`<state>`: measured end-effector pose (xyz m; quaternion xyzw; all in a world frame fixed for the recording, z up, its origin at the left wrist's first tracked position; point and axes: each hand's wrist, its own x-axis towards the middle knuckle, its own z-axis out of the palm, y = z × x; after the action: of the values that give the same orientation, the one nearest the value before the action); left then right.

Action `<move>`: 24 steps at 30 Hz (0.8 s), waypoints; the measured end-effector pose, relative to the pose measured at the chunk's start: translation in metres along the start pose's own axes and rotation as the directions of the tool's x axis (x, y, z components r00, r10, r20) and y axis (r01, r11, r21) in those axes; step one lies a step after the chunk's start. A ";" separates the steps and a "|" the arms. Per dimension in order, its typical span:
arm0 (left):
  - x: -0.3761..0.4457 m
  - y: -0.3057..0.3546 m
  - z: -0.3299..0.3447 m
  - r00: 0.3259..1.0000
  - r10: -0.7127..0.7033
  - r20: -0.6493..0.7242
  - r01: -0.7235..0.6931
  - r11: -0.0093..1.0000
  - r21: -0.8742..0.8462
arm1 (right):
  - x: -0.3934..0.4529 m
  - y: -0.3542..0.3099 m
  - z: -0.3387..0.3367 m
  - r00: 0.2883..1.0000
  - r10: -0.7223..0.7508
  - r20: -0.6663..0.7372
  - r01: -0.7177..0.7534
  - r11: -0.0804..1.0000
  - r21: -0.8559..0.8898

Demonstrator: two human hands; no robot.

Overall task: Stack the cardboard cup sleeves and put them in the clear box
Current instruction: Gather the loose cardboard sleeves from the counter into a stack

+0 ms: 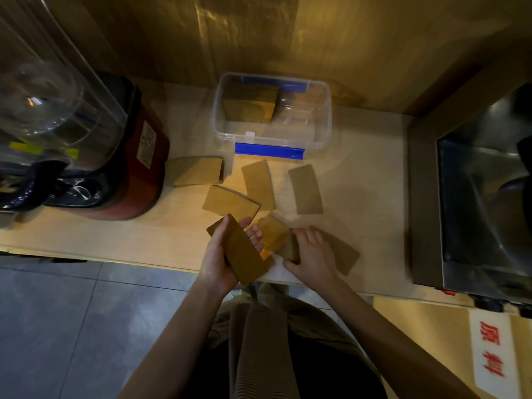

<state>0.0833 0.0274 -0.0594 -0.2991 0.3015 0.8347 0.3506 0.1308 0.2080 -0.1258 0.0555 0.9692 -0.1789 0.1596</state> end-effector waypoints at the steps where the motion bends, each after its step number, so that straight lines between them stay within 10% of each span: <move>1: 0.000 0.000 -0.001 1.000 -0.001 -0.001 0.001 1.000 0.001 | -0.001 0.001 0.002 1.000 0.000 0.001 0.000 1.000 -0.029; 11: 0.000 0.000 -0.011 0.999 -0.008 -0.049 0.008 1.000 0.003 | 0.005 -0.001 -0.004 0.998 -0.060 0.017 0.062 0.990 -0.127; 18: -0.001 -0.003 -0.011 0.998 0.013 -0.064 -0.010 0.999 0.037 | -0.011 -0.029 -0.039 0.988 0.151 0.001 -0.129 0.835 0.535; 24: -0.001 -0.006 -0.002 0.993 0.059 0.104 -0.070 0.992 0.106 | -0.030 -0.063 -0.053 0.990 0.143 -0.013 -0.100 0.748 0.657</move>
<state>0.0890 0.0290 -0.0623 -0.2272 0.3381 0.8419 0.3539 0.1336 0.1672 -0.0486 0.1762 0.8445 -0.4934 0.1109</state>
